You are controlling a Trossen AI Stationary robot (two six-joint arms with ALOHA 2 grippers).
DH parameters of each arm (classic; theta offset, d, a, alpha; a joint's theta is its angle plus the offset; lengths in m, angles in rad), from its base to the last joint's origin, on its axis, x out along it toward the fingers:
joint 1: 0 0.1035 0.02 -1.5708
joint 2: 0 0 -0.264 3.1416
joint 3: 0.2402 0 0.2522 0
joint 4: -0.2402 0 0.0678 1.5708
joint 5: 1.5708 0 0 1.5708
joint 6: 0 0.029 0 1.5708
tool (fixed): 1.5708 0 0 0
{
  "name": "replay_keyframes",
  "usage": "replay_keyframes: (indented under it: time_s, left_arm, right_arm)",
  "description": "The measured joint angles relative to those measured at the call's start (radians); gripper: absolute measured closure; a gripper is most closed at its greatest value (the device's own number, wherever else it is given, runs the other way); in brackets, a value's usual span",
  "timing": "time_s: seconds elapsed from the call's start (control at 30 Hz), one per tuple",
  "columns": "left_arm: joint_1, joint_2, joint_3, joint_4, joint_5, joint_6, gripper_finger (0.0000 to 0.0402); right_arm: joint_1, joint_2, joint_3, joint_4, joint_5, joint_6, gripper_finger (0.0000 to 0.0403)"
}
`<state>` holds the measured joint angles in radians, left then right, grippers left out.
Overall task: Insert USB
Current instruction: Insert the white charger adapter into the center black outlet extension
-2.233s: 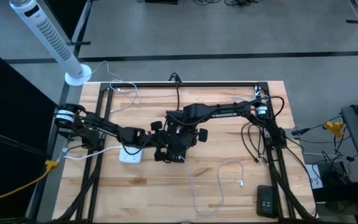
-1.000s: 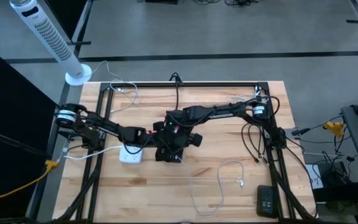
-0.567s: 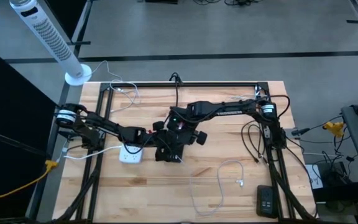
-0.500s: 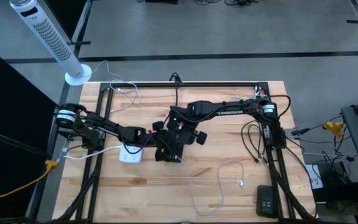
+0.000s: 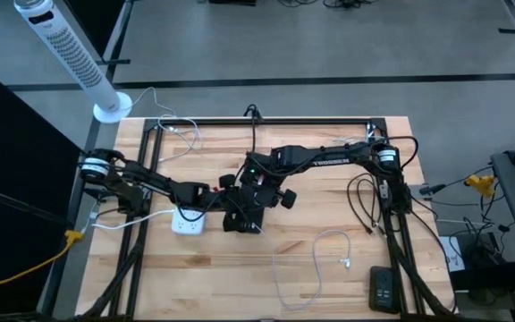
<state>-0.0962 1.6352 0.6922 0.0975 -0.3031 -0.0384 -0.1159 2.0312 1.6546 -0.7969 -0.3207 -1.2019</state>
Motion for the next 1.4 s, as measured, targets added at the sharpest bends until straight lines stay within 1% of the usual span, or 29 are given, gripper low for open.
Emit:
replay_keyframes:
  time_s: [0.17, 0.47, 0.6, 0.9, 1.03, 1.4]
  left_arm:
    - [0.0, 0.0, 0.0, 0.0, 0.0, -0.001, 0.0402]
    - [0.0, 0.0, -0.001, 0.001, -0.001, -0.001, 0.0402]
    - [0.0, -0.001, -0.001, 0.0, -0.001, -0.001, 0.0402]
    - [0.0, -0.001, -0.001, 0.0, -0.001, -0.001, 0.0402]
    - [0.0, -0.001, -0.001, 0.0, 0.0, -0.001, 0.0402]
    - [0.0, -0.001, -0.001, 0.0, -0.001, -0.001, 0.0402]
  right_arm:
    - [-0.008, -0.004, -0.039, 0.034, -0.01, 0.007, 0.0402]
    - [-0.016, -0.036, -0.04, 0.057, 0.015, 0.014, 0.0403]
    - [-0.036, -0.046, -0.04, 0.077, 0.012, 0.051, 0.0403]
    - [-0.051, 0.014, -0.036, 0.082, -0.006, 0.069, 0.0403]
    - [-0.054, 0.022, -0.035, 0.082, -0.012, 0.069, 0.0403]
    - [-0.057, -0.022, -0.041, 0.073, 0.007, 0.066, 0.0403]
